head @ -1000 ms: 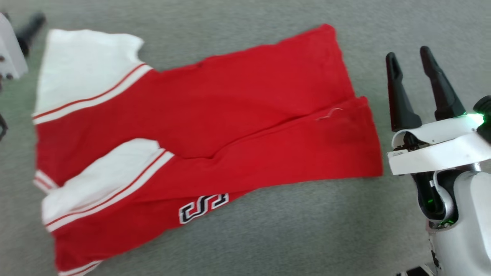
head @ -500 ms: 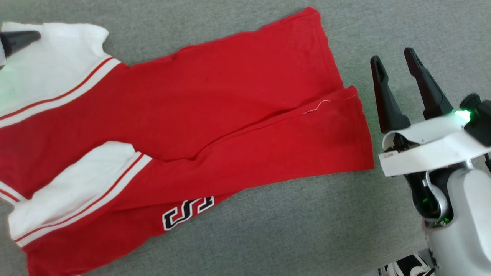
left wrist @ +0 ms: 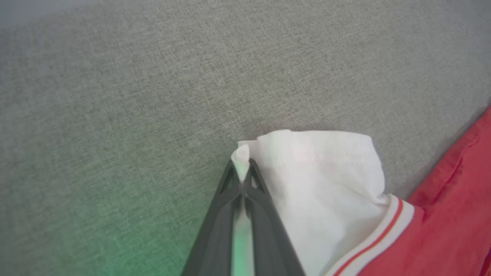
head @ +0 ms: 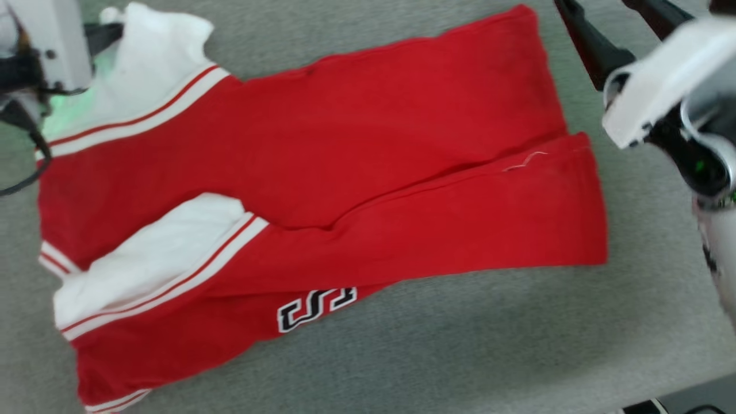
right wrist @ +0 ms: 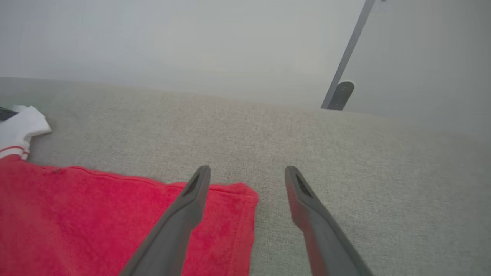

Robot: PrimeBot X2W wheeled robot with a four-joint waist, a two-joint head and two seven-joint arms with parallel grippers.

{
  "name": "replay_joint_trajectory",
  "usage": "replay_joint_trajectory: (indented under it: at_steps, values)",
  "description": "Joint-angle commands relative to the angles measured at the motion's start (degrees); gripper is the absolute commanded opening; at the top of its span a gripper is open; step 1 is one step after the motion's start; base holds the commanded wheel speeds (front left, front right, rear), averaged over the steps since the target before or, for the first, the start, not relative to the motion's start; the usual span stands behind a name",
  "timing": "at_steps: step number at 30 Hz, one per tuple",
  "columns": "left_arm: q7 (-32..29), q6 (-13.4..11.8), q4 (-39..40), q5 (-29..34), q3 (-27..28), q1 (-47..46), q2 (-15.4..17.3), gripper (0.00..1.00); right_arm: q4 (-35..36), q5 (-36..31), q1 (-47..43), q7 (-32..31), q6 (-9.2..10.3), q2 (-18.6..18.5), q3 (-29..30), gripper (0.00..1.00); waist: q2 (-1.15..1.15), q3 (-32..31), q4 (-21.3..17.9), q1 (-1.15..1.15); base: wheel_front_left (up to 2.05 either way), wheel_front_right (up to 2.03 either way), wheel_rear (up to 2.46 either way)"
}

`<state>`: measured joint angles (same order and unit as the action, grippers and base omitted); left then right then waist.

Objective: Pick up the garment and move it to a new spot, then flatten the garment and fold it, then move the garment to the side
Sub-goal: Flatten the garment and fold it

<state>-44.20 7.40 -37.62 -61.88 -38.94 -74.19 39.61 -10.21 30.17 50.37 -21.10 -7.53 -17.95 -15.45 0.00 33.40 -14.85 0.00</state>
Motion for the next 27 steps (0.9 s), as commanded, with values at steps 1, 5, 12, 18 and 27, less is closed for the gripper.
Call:
replay_joint_trajectory:
  at_steps: [1, 5, 12, 18, 27]
  values:
    - [0.66, 0.11, 0.16, -0.75, -1.08, -0.23, -0.86, 0.00, -2.61, 0.92, 2.97, -3.67, 0.10, -0.88, -2.16, 1.00, 0.00, 1.55, 2.58, 0.00, 0.00, 0.00, 0.00]
    - [2.15, 0.11, 0.85, -1.45, -2.76, -1.68, -2.06, 0.00, -8.94, 2.78, 8.33, -11.02, 0.10, -2.37, -5.90, 1.00, 0.00, 2.87, 4.78, 0.00, 0.00, 0.00, 0.00]
    - [3.69, 0.10, 1.78, -2.89, -5.89, -3.10, -3.14, 0.00, -16.28, 5.36, 12.88, -19.63, 0.10, -4.54, -8.84, 1.00, 0.00, 3.90, 7.09, 0.00, 0.00, 0.00, 0.00]
    - [5.89, 0.10, 2.97, -5.01, -8.89, -3.38, -3.33, 0.00, -18.67, 8.12, 12.29, -22.74, 0.09, -5.28, -11.95, 0.49, 0.00, 3.82, 8.12, 0.00, 0.00, 0.00, 0.00]
    - [12.94, 0.10, 4.65, -8.52, -12.08, -2.36, -3.84, 0.00, -18.11, 11.54, 10.92, -20.10, -0.02, -8.66, -13.25, 0.00, 0.00, -1.14, 9.70, 0.00, 0.00, 0.00, 0.00]
